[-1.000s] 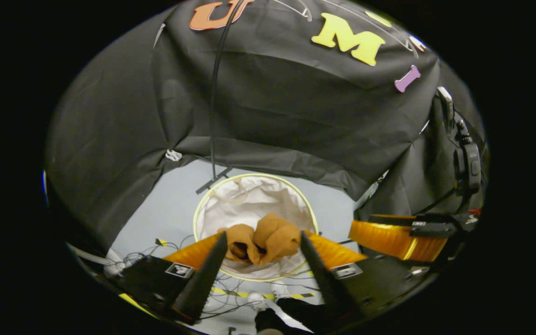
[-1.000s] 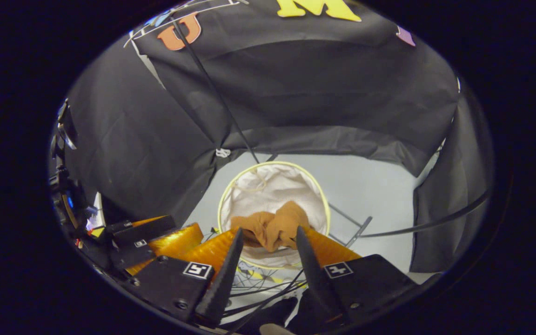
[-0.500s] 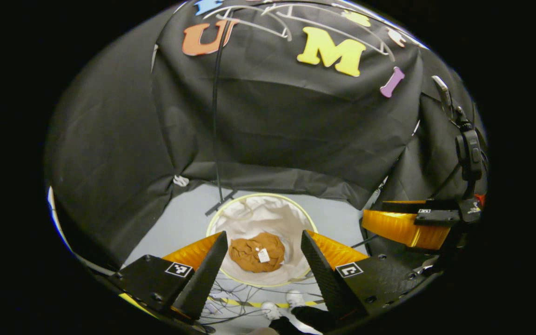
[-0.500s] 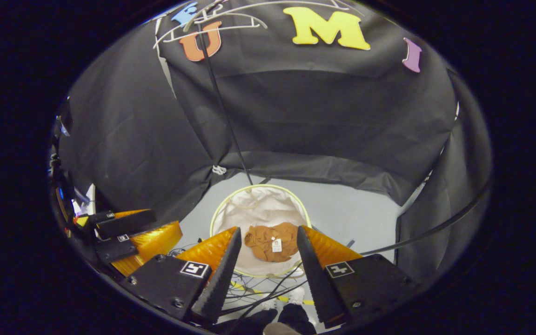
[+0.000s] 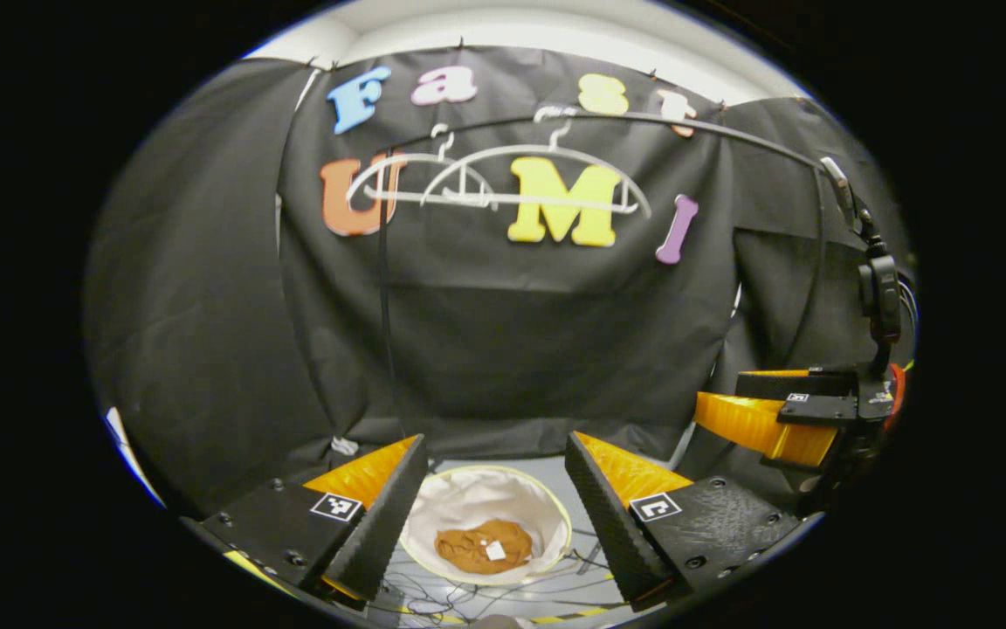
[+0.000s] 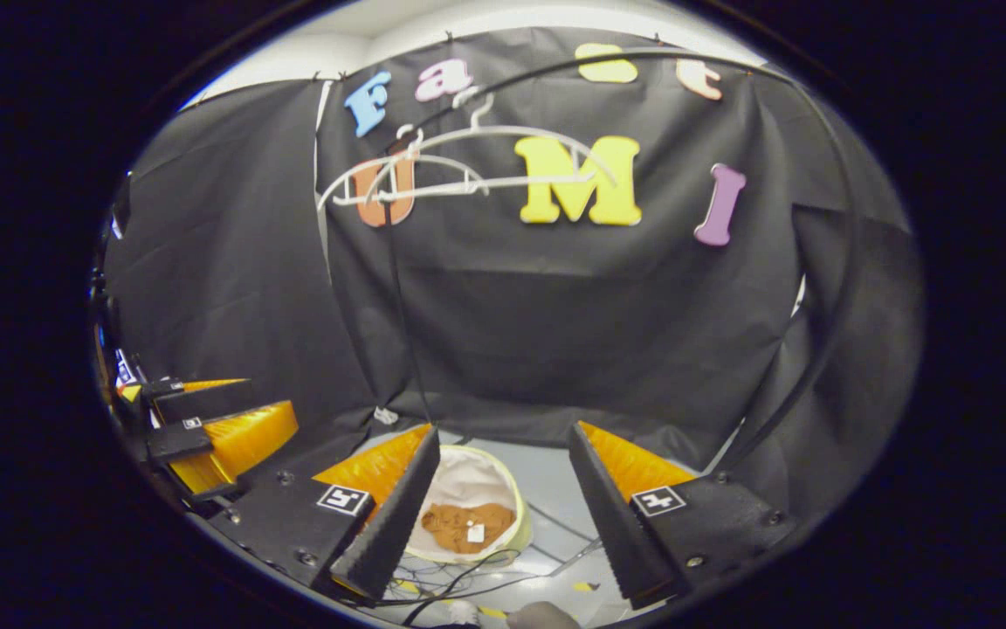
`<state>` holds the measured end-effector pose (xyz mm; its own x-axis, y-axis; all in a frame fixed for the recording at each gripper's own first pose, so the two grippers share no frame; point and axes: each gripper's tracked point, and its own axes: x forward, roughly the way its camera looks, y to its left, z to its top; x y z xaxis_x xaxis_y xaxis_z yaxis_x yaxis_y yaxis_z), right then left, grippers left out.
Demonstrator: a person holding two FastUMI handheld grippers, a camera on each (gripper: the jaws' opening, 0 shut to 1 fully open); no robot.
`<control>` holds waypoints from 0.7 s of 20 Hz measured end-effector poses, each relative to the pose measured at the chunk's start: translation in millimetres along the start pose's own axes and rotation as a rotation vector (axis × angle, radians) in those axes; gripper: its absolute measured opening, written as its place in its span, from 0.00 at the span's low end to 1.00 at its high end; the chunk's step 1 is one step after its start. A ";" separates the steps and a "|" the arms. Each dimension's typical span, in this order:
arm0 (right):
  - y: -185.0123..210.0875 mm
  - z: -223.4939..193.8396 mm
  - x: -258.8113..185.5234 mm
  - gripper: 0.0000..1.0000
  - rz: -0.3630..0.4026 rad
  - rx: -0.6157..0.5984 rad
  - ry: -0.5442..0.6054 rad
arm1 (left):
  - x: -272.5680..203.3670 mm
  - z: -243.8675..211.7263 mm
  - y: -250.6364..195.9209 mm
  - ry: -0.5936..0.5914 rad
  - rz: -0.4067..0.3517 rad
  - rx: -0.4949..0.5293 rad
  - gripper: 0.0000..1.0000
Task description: Grasp the clothes on the hanger with both hands and then place them into the laundry hamper below.
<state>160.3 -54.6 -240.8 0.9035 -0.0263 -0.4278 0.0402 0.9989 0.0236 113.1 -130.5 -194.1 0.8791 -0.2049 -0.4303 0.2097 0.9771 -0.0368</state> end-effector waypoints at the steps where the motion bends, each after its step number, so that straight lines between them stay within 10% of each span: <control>1: -6.3 15.3 -24.2 0.96 0.001 0.000 -0.037 | -10.2 17.1 -6.7 -0.038 0.016 0.019 0.89; 14: -68.2 114.5 -273.6 0.99 0.064 0.047 -0.471 | -221.3 117.2 -89.7 -0.331 0.192 0.069 1.00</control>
<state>-40.7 -119.9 -21.9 0.9995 0.0100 0.0315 -0.0125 0.9965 0.0824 -50.1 -179.6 10.2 0.9933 -0.0375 -0.1090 0.0465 0.9955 0.0820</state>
